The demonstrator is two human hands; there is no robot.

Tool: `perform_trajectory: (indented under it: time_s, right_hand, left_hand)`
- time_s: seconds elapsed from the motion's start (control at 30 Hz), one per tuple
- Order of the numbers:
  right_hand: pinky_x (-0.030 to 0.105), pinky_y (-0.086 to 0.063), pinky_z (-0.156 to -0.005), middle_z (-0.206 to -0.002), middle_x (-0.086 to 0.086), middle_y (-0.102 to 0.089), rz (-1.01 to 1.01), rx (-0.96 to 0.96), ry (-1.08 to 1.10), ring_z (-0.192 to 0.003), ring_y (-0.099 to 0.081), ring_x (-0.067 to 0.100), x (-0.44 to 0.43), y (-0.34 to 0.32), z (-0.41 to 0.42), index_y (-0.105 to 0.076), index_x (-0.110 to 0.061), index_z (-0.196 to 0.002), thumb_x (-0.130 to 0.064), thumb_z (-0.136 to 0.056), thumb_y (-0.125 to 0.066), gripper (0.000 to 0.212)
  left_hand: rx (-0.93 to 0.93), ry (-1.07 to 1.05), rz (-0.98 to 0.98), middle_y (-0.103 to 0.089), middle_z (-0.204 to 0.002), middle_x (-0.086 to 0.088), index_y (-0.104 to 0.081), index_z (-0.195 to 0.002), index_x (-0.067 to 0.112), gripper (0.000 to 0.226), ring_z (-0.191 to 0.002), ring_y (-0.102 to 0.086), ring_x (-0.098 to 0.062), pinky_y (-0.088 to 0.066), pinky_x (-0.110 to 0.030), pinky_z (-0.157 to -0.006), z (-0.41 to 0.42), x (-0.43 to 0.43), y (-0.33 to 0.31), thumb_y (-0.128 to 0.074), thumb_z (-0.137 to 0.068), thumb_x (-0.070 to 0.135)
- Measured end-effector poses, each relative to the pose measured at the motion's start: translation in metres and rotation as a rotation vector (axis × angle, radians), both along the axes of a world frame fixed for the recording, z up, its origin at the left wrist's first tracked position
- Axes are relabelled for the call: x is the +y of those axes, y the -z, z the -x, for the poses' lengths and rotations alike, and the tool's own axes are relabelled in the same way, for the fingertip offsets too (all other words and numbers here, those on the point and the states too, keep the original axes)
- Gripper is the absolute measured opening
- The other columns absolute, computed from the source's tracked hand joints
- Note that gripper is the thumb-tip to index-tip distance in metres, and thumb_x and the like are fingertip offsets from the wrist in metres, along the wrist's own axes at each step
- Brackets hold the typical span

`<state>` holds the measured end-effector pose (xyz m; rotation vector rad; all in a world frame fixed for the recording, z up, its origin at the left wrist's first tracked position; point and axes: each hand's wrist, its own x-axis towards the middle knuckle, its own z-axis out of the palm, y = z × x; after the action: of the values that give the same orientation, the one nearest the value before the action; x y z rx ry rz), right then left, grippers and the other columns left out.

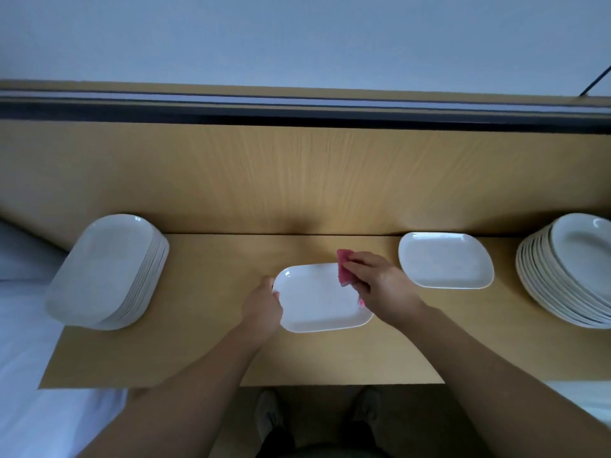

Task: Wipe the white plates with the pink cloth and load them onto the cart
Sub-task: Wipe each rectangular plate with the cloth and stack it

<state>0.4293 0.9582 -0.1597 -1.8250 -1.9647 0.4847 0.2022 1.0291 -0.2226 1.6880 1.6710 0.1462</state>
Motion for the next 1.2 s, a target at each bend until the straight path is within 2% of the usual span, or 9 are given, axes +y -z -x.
perform_trajectory:
  time_s: [0.13,0.27,0.4,0.5,0.57,0.7,0.97,1.1,1.2]
  right_hand:
    - [0.029,-0.053,-0.072,-0.127,-0.002,-0.060,0.001,-0.028,0.012,-0.091,-0.064,0.022,0.009,0.006,0.007,-0.069,-0.015,-0.113,-0.008,-0.087,-0.062,0.028]
    - [0.037,-0.049,-0.089,-0.138,0.003,-0.049,0.201,-0.111,-0.016,-0.123,-0.049,0.027,0.018,0.030,0.014,-0.062,-0.013,-0.118,-0.023,-0.090,-0.061,0.031]
    - [0.046,-0.025,-0.114,-0.160,0.007,-0.014,0.470,-0.385,-0.038,-0.147,-0.009,0.032,0.013,0.049,0.026,-0.032,-0.016,-0.148,-0.038,-0.100,-0.041,0.053]
    - [0.049,-0.023,-0.115,-0.161,0.011,-0.008,0.434,-0.344,0.059,-0.147,-0.006,0.035,0.011,0.054,0.037,-0.024,-0.012,-0.151,-0.034,-0.100,-0.041,0.058]
    - [0.048,-0.019,-0.117,-0.161,0.012,-0.006,0.469,-0.332,0.101,-0.146,-0.005,0.037,0.014,0.056,0.044,-0.020,-0.011,-0.152,-0.036,-0.100,-0.038,0.060]
    - [0.051,-0.013,-0.118,-0.162,0.007,0.009,0.608,-0.400,0.077,-0.147,0.007,0.035,0.015,0.062,0.056,-0.006,-0.016,-0.154,-0.040,-0.102,-0.029,0.062]
    - [0.049,-0.003,-0.119,-0.162,0.004,0.012,0.582,-0.380,-0.011,-0.148,0.011,0.031,0.017,0.064,0.089,-0.001,-0.016,-0.154,-0.033,-0.104,-0.025,0.059]
    - [0.048,-0.001,-0.119,-0.162,-0.001,0.005,0.573,-0.371,-0.083,-0.149,0.009,0.025,0.021,0.062,0.096,0.003,-0.017,-0.154,-0.030,-0.102,-0.031,0.064]
    - [0.047,-0.003,-0.120,-0.162,-0.004,-0.005,0.541,-0.329,-0.174,-0.149,0.002,0.022,0.027,0.061,0.104,-0.004,-0.018,-0.155,-0.028,-0.099,-0.039,0.066]
  left_hand:
    - [0.062,0.086,-0.051,-0.064,-0.099,-0.004,-0.057,-0.110,0.011,0.021,-0.091,-0.059,-0.023,-0.044,-0.031,-0.074,0.004,0.002,0.003,-0.043,-0.097,0.020]
    - [0.127,0.207,-0.093,-0.059,-0.101,-0.004,-0.054,-0.105,0.010,0.019,-0.095,-0.058,-0.024,-0.044,-0.032,-0.076,0.010,0.005,0.006,-0.049,-0.094,0.025]
    - [0.171,0.428,-0.029,-0.044,-0.133,0.000,-0.028,-0.145,0.020,0.068,-0.114,-0.051,-0.021,-0.045,-0.036,-0.092,0.021,0.008,0.001,-0.059,-0.088,0.039]
    - [0.158,0.519,0.024,-0.037,-0.141,0.006,-0.015,-0.151,0.028,0.104,-0.127,-0.041,-0.018,-0.041,-0.036,-0.099,0.029,0.010,-0.004,-0.073,-0.068,0.054]
    - [0.174,0.562,0.029,-0.036,-0.144,0.005,-0.015,-0.151,0.027,0.112,-0.131,-0.037,-0.018,-0.038,-0.035,-0.102,0.030,0.011,-0.005,-0.078,-0.062,0.055]
    - [0.216,0.593,0.022,-0.033,-0.149,0.003,-0.016,-0.152,0.021,0.111,-0.135,-0.031,-0.017,-0.034,-0.032,-0.106,0.028,0.015,-0.006,-0.079,-0.065,0.052]
    - [0.160,0.551,0.020,-0.031,-0.152,0.003,-0.018,-0.152,0.018,0.108,-0.138,-0.030,-0.017,-0.030,-0.030,-0.108,0.028,0.015,-0.004,-0.080,-0.068,0.047]
    - [0.149,0.515,-0.013,-0.047,-0.137,0.009,-0.034,-0.144,0.027,0.101,-0.126,-0.044,-0.014,-0.040,-0.030,-0.099,0.029,0.014,-0.001,-0.081,-0.059,0.055]
    - [0.142,0.513,-0.027,-0.053,-0.125,0.010,-0.042,-0.136,0.028,0.095,-0.115,-0.051,-0.014,-0.045,-0.031,-0.093,0.027,0.014,-0.004,-0.081,-0.053,0.056]
